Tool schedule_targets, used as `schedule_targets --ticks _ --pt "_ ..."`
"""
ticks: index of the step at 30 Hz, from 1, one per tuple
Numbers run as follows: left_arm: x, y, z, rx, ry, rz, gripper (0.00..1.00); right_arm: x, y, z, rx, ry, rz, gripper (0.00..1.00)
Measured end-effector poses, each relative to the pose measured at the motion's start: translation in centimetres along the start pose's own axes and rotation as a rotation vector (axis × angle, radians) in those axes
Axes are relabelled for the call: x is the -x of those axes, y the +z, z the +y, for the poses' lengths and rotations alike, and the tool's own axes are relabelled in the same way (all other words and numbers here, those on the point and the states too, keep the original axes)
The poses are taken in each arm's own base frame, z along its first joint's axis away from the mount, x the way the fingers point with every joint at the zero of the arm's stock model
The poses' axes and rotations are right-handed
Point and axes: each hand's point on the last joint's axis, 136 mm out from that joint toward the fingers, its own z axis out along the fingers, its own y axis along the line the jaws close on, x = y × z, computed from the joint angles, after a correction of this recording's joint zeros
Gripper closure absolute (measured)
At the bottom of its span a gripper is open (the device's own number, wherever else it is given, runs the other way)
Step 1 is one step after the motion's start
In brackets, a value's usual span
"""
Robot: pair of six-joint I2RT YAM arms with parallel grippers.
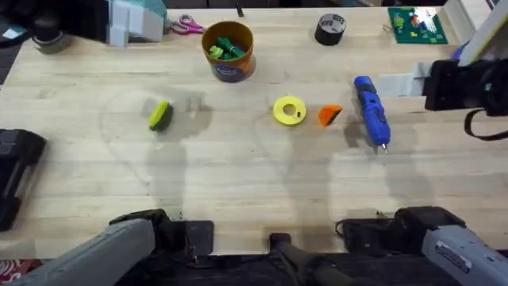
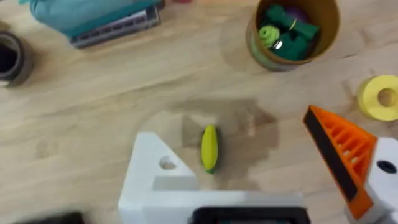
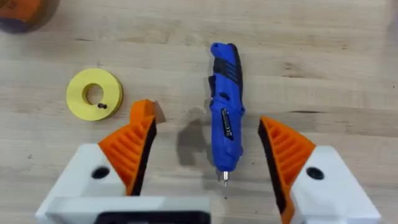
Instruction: Pick up the gripper from the table and insert it into the empty holder that is missing its gripper. Then pick up a screw, insert it into the mounting hole, and use the screwdriver to tighten it. Finally, clean up the table by picking up the vegetable and placing it into the bucket.
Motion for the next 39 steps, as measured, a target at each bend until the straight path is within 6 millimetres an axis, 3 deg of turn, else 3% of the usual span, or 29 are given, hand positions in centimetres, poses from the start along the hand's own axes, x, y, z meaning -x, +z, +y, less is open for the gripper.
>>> schedule_targets --ticks 6,18,27,34,39 --pt "2.3 -0.1 -0.6 -0.046 0.019 -0.101 0.015 0.0 0.0 0.0 0.0 0.0 0.0 0.003" --pt "4.5 -0.5 -0.7 -0.062 0.048 -0.195 0.016 0.0 0.0 0.0 0.0 0.0 0.0 0.003" --pt "4.8 0.9 -0.5 -0.064 0.091 -0.184 0.015 0.0 0.0 0.0 0.0 0.0 0.0 0.003" --pt "6.0 2.1 -1.7 -0.08 0.146 -0.24 0.015 0.0 0.0 0.0 0.0 0.0 0.0 0.003" --pt "5.5 2.6 -2.3 -0.071 0.168 -0.294 0.015 0.0 0.0 0.0 0.0 0.0 0.0 0.003"
